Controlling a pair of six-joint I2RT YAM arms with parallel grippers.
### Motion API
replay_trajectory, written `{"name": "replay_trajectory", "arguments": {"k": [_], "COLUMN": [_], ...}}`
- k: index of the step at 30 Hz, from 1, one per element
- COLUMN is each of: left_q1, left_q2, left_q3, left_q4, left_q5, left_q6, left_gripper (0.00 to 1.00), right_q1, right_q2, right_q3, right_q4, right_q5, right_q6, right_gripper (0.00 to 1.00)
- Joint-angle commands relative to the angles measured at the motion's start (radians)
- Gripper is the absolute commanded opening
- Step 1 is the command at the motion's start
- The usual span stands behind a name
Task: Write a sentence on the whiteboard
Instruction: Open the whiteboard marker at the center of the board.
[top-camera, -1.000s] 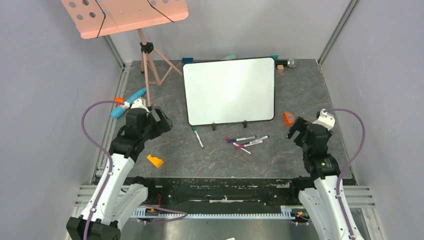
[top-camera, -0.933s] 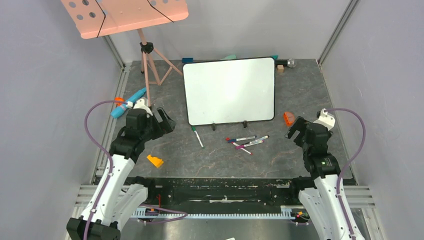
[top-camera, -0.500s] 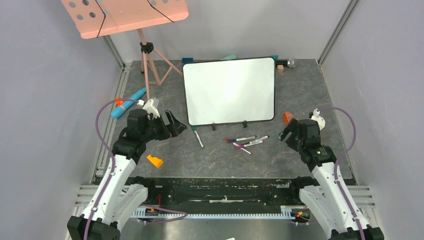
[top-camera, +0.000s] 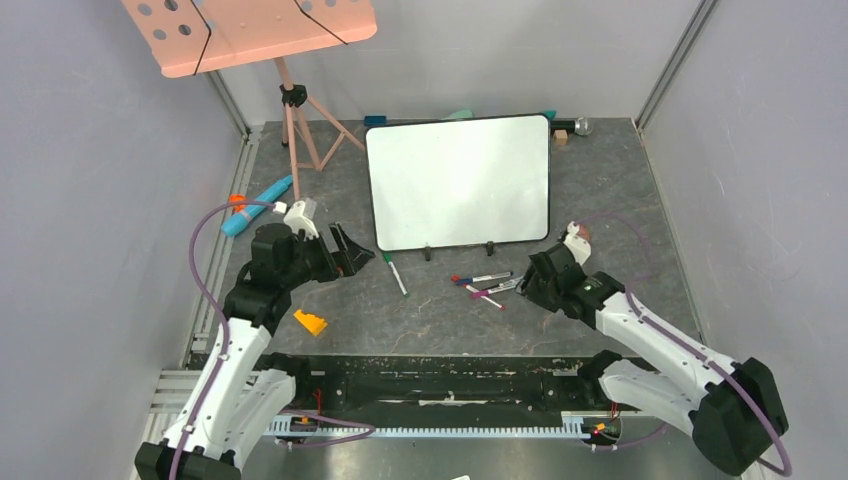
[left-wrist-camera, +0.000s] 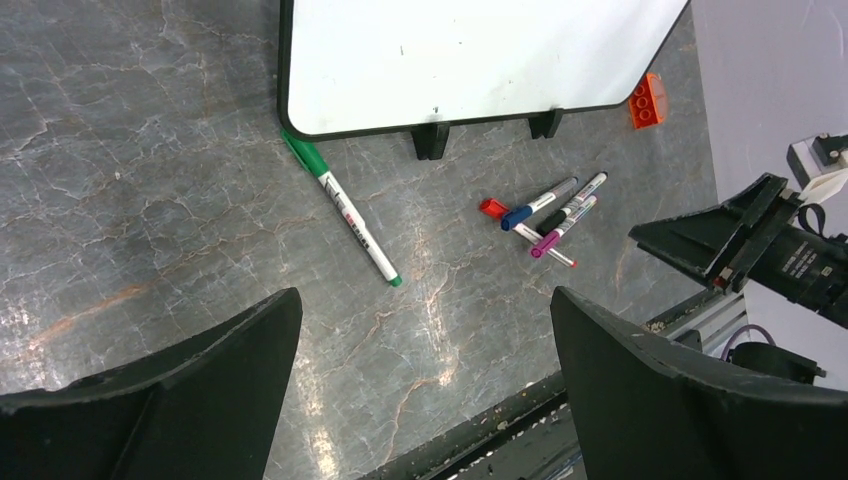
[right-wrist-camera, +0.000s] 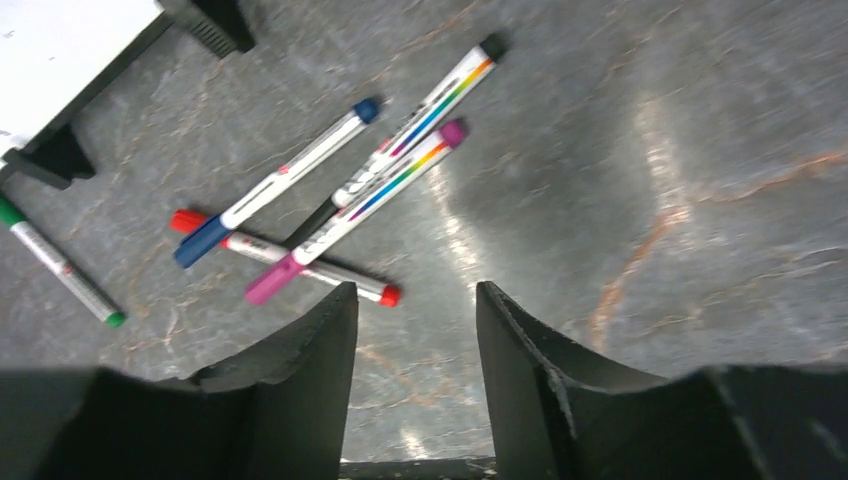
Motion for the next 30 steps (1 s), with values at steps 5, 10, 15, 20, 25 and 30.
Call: {"name": "replay_trajectory", "arguments": {"k": [5,10,15,20,25,30], "left_q1": [-0.001,-0.003,-0.007,-0.019,-0.038,-0.046], "left_q2": [-0.033,-0.029,-0.041,-0.045,-0.039,-0.044], "left_q3": [-0.022,-0.02,-0.027,-0.029,-0.029,-0.027], "left_q4": [0.068,0.065,0.07,0.069,0.067,0.062], "left_q5": [-0.006,-0.004,-0.006,-0.009,-0.014,-0.026], "left_q6": [0.029,0.026,0.032,0.033,0.034,0.035], "left_gripper": [1.0,1.0,1.0,1.0,1.0,1.0], "right_q1": [0.136,0.15,0.15,0.15,0.15,0.151], "right_q2": [0.117,0.196,0.232,0.268,0.311,0.355], "right_q3": [0.073,0.077,0.055,0.043,0.037,0.032], "right_q4": [0.085,0.132,0.154,0.164,0.18,0.193], "right_q5": [0.152,0.158,0.189,0.225,0.226,0.227], "right_q6": [0.305,0.362,0.416,0.455,0.483,0.503], "right_gripper": [0.52,0.5,0.49,0.48,0.48,0.47]}}
